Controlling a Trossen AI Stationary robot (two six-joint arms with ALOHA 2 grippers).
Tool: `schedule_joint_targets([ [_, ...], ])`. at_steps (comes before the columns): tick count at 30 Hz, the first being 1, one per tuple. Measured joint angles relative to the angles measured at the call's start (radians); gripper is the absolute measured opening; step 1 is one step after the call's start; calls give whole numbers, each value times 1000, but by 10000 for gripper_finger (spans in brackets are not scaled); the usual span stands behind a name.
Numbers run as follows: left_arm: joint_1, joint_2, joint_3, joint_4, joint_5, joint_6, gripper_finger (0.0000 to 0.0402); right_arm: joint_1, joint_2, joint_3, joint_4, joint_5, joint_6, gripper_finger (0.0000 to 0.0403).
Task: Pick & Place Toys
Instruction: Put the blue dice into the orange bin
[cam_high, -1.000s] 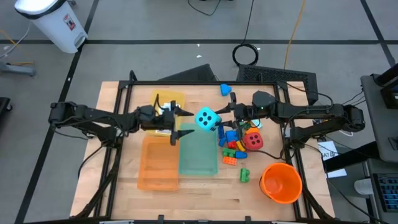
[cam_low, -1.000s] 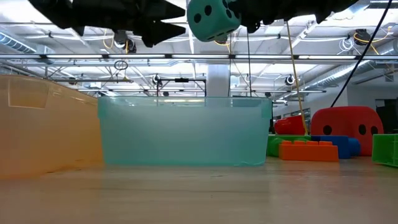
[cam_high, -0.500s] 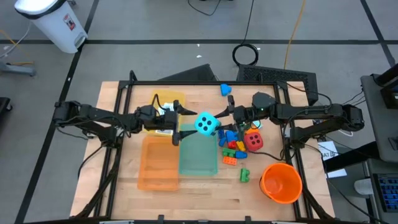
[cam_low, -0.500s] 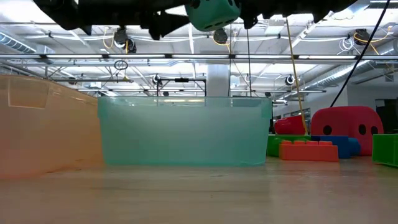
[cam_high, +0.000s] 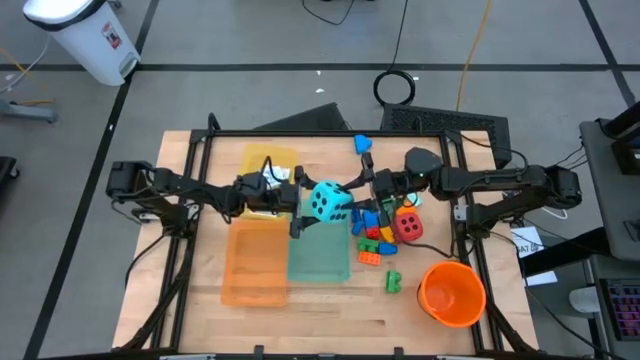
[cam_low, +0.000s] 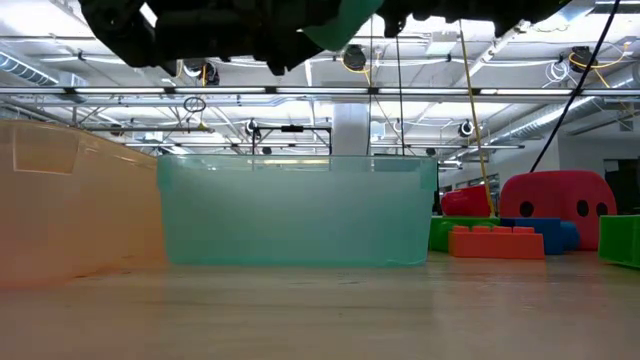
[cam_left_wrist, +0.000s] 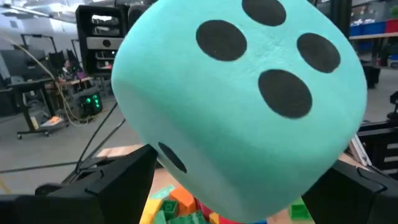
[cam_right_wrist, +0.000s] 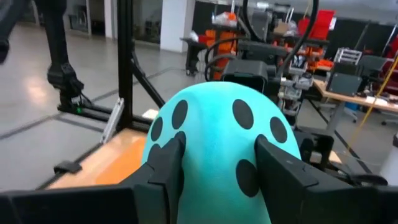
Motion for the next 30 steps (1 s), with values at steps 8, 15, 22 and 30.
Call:
schedule_joint_targets([
  [8,-25,-22,1,37,-1,10,304,0,0,2,-15,-1,11,138],
  [15,-41,-24,1,47,0,25,227,1,0,1,-27,-2,15,140],
  [22,-42,-38,1,30,-2,0,226,1,1,-1,-31,2,16,146],
  [30,-44,-179,3,-145,0,-55,195,1,-22,-3,-18,10,26,186],
])
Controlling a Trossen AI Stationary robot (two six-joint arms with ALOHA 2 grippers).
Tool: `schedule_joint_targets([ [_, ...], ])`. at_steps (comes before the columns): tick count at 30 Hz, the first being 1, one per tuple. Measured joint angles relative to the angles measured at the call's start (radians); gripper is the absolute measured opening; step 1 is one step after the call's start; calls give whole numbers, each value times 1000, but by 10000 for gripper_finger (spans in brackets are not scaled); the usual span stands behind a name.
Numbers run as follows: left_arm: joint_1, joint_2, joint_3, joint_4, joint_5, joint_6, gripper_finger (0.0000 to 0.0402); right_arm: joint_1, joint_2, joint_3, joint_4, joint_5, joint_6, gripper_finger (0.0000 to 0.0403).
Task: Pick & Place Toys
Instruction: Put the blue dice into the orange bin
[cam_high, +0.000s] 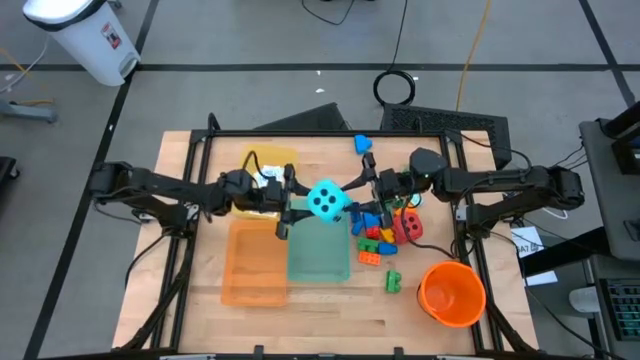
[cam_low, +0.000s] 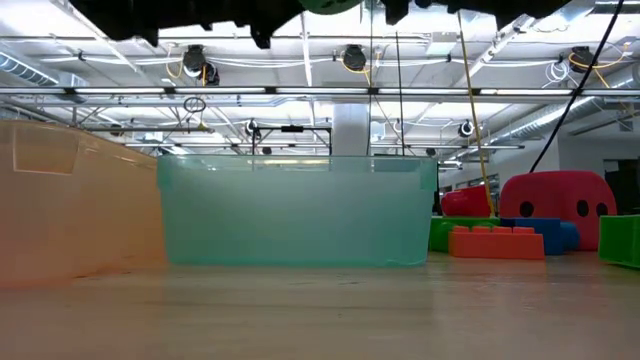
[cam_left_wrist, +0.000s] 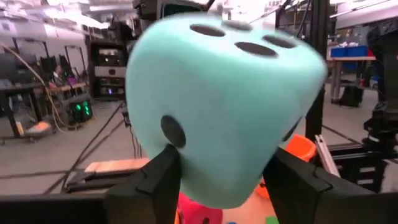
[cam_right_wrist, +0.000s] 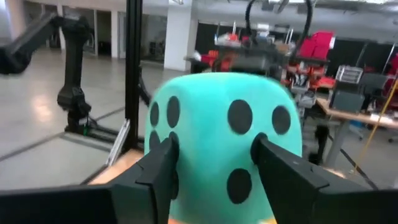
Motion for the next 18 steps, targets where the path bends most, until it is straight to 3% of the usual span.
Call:
schedule_joint_targets([
  [4,-14,-87,7,-114,-22,-4,155,-1,-8,-3,-20,3,-1,199],
  [15,-64,-117,8,-156,-53,49,126,-3,67,-4,-14,7,23,191],
  [18,-79,-151,6,-234,-59,43,124,-6,63,-3,-28,7,21,188],
])
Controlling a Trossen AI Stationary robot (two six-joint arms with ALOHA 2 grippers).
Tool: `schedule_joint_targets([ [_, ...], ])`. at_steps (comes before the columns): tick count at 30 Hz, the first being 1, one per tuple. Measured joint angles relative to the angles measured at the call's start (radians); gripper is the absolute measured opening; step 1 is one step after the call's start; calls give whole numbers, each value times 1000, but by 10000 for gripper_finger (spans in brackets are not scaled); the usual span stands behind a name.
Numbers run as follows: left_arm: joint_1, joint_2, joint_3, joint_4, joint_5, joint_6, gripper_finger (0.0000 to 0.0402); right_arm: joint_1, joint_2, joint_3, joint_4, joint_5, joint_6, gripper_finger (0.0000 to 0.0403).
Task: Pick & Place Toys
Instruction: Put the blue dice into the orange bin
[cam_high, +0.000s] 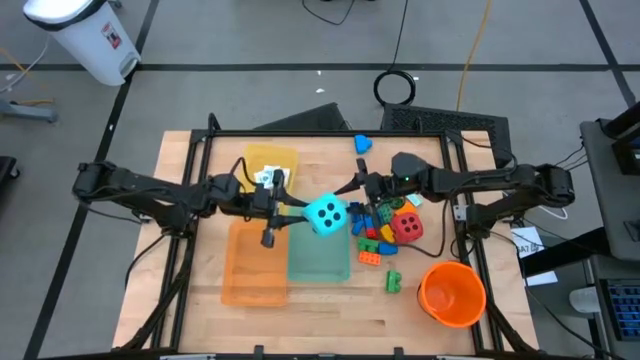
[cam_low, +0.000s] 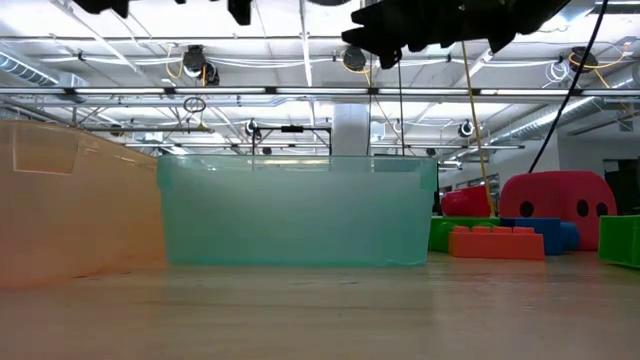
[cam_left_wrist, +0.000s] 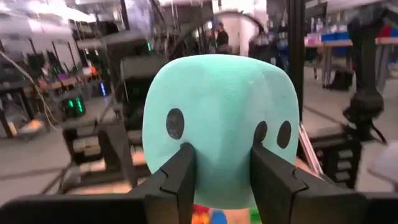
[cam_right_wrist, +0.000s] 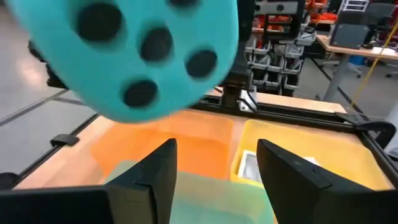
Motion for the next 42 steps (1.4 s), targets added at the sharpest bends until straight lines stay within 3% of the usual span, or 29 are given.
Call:
schedule_joint_targets([
  [3,-32,-67,0,-100,-34,-36,121,-4,-5,1,-40,-2,-10,187],
  [9,-157,-195,0,-461,-94,-144,102,-4,-8,2,-45,-3,-13,185],
  [16,-346,-274,-2,-960,-321,-517,84,-4,-8,2,-37,-3,-13,185],
  [23,-437,-263,-2,-1277,-470,-818,74,-4,-9,2,-35,-3,-13,181],
  [27,-436,-224,-2,-1423,-487,-849,52,-4,-9,2,-35,-3,-14,181],
  [31,-420,-170,-2,-1427,-463,-775,48,-4,-9,2,-35,-4,-16,180],
  [42,-416,-104,-2,-1409,-432,-755,198,-4,-10,3,-37,-4,-17,176],
])
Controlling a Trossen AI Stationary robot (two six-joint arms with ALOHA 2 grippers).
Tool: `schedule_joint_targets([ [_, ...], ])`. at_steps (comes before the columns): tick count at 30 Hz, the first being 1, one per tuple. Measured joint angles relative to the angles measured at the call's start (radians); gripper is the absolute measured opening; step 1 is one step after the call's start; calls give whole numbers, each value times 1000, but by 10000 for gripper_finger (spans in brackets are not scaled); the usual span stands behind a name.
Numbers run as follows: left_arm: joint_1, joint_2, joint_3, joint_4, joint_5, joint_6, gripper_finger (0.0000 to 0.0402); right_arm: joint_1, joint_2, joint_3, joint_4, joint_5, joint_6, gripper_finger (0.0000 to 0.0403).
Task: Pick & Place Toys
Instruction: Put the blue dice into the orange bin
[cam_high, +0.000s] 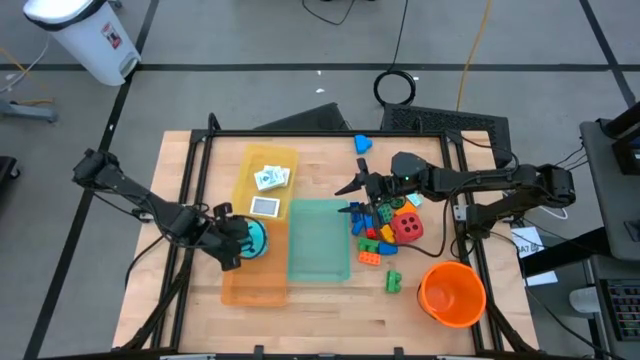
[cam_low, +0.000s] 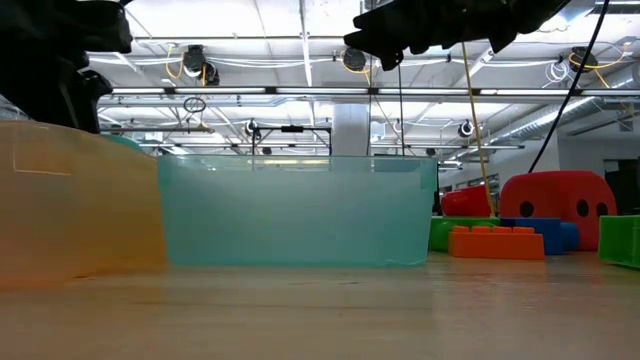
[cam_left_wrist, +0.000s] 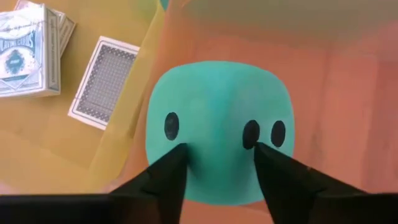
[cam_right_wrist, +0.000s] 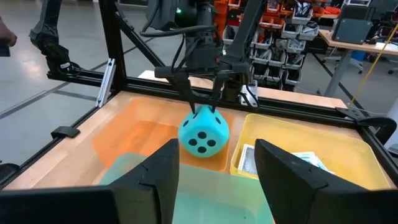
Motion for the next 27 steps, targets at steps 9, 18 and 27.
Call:
schedule_joint_targets([
  [9,0,0,0,0,63,-41,248,0,0,0,-3,0,0,174],
  [18,3,-13,0,-1,127,-47,255,0,0,0,-2,0,0,177],
  [27,64,-99,0,0,118,-41,255,0,0,0,-1,0,-4,174],
])
